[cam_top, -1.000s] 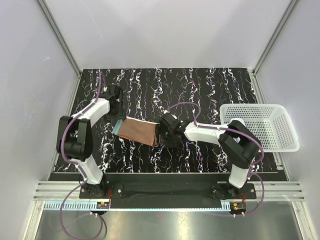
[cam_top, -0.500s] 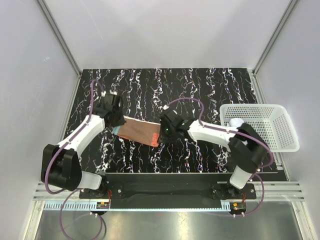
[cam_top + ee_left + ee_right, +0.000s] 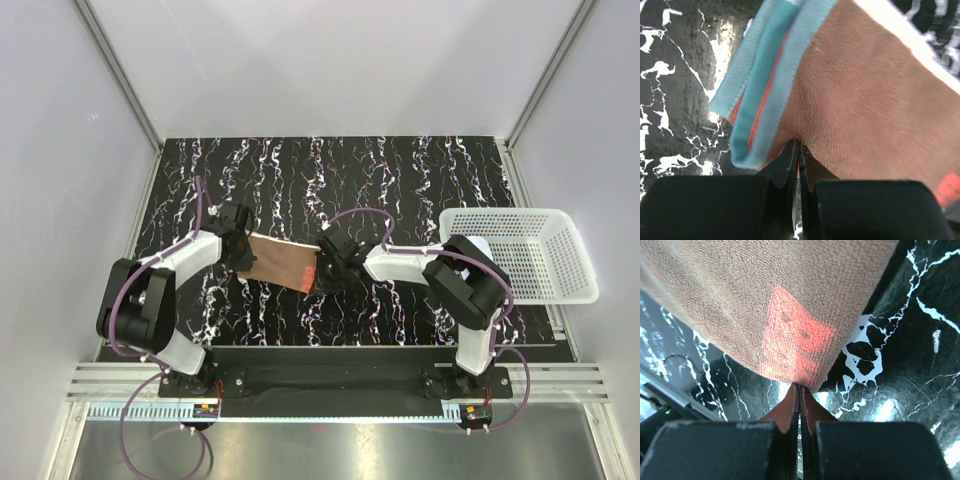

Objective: Roll the towels
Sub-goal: Fold the towel, then roll the towel

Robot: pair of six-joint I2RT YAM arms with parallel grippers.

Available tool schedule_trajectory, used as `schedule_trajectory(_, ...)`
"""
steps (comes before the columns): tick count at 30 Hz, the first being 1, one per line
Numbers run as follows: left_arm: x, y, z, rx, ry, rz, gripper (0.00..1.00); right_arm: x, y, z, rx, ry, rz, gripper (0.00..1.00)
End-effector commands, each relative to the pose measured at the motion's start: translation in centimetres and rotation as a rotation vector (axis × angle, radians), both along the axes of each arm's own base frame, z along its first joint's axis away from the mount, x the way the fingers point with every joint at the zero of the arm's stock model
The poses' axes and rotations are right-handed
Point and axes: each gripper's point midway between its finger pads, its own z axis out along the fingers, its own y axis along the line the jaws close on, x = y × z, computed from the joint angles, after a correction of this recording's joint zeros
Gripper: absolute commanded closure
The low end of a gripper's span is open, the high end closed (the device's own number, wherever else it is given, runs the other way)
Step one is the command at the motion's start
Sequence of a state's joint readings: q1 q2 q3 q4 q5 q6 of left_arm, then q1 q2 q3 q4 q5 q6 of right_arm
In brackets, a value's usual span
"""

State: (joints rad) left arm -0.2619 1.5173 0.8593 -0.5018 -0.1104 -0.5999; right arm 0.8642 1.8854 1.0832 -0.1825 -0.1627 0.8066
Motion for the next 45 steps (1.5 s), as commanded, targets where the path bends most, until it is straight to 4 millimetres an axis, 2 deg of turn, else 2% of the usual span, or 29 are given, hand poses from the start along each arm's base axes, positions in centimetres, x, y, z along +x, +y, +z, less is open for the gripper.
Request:
schedule_trajectory(1,1.1,0.8,-1.1,0.042,-0.011,0.054,0.95,-0.7,-2.7,-2.7,-0.056,0.029,-0.031,1.0)
schedule_trajectory(7,0.5,2.0,-2.4,0.094,0.025,0.082,0.94,-2.3,-4.3,-4.6,-0.079,0.07,-0.043,1.0)
schedule_trajectory(11,0.5,2.2,-2.0,0.106,0.012,0.076,0.82,-3.1,-5.2,-5.0,-0.088,0.081,-0.05,1.0)
schedule_trajectory(13,0.7,1.7,-1.3,0.113,-0.012,0.056,0.8,-3.7,-6.0,-5.2,-0.103,0.087,-0.06,1.0)
schedule_trajectory(14,0.7,1.9,-0.6,0.141,-0.029,0.051,0.79,-3.6,-6.1,-4.4,-0.093,0.073,-0.064,1.0)
schedule_trajectory(16,0.7,0.9,1.0,0.17,-0.059,0.01,0.67,-4.1,-6.8,-3.8,-0.106,0.073,-0.075,1.0)
schedule_trajectory(17,0.9,0.9,1.9,0.203,-0.08,0.005,0.62,-3.8,-6.7,-2.2,-0.083,0.042,-0.081,1.0)
schedule_trajectory(18,0.9,0.7,2.6,0.22,-0.095,-0.004,0.55,-4.2,-7.5,-1.6,-0.106,0.044,-0.083,0.99)
schedule_trajectory(19,0.4,0.0,3.2,0.242,-0.099,-0.035,0.51,-3.9,-8.1,-0.8,-0.122,0.013,-0.102,0.95)
schedule_trajectory(20,0.9,-0.1,5.0,0.262,-0.151,-0.034,0.44,-3.9,-8.7,1.2,-0.12,-0.017,-0.107,0.88)
schedule_trajectory(22,0.4,-1.1,7.1,0.286,-0.202,-0.073,0.39,-3.1,-10.0,3.0,-0.15,-0.084,-0.147,0.83)
schedule_trajectory(23,0.6,-1.4,8.2,0.299,-0.236,-0.082,0.39,-2.8,-10.3,5.0,-0.128,-0.124,-0.165,0.78)
schedule_trajectory(24,0.4,-1.8,8.8,0.301,-0.257,-0.094,0.38,-3.2,-11.4,5.4,-0.163,-0.127,-0.172,0.75)
schedule_trajectory(26,-0.1,-3.9,10.0,0.283,-0.309,-0.165,0.38,-2.9,-12.7,7.2,-0.184,-0.173,-0.205,0.69)
schedule_trajectory(27,-0.7,-5.6,10.3,0.276,-0.331,-0.219,0.38,-2.8,-13.2,7.6,-0.196,-0.19,-0.219,0.68)
schedule_trajectory(29,-1.0,-7.5,10.3,0.274,-0.358,-0.278,0.4,-3.0,-14.0,8.7,-0.2,-0.204,-0.243,0.67)
schedule_trajectory(30,-1.5,-9.5,10.4,0.255,-0.375,-0.33,0.4,-2.9,-14.4,9.0,-0.205,-0.218,-0.257,0.67)
schedule_trajectory(32,-1.9,-11.7,9.2,0.261,-0.354,-0.393,0.43,-3.2,-15.2,9.9,-0.2,-0.225,-0.28,0.67)
schedule_trajectory(33,-2.5,-13.6,9.2,0.254,-0.365,-0.445,0.43,-3.3,-15.5,10.1,-0.202,-0.231,-0.294,0.67)
schedule_trajectory(34,-2.5,-14.7,8.3,0.276,-0.354,-0.47,0.43,-3.4,-15.7,10.8,-0.182,-0.243,-0.306,0.67)
schedule_trajectory(36,-3.3,-16.5,7.5,0.302,-0.348,-0.521,0.43,-4.0,-16.4,10.9,-0.185,-0.234,-0.318,0.67)
schedule_trajectory(37,-3.1,-17.4,7.1,0.316,-0.341,-0.52,0.43,-4.2,-16.7,11.5,-0.169,-0.243,-0.325,0.67)
schedule_trajectory(39,-3.1,-18.5,5.9,0.334,-0.313,-0.533,0.44,-4.8,-17.5,11.4,-0.182,-0.23,-0.34,0.67)
schedule_trajectory(43,-3.1,-19.5,3.9,0.35,-0.275,-0.554,0.44,-5.7,-18.7,11.7,-0.174,-0.23,-0.361,0.67)
schedule_trajectory(45,-3.1,-19.2,2.8,0.381,-0.247,-0.545,0.44,-6.0,-19.0,11.4,-0.174,-0.226,-0.372,0.67)
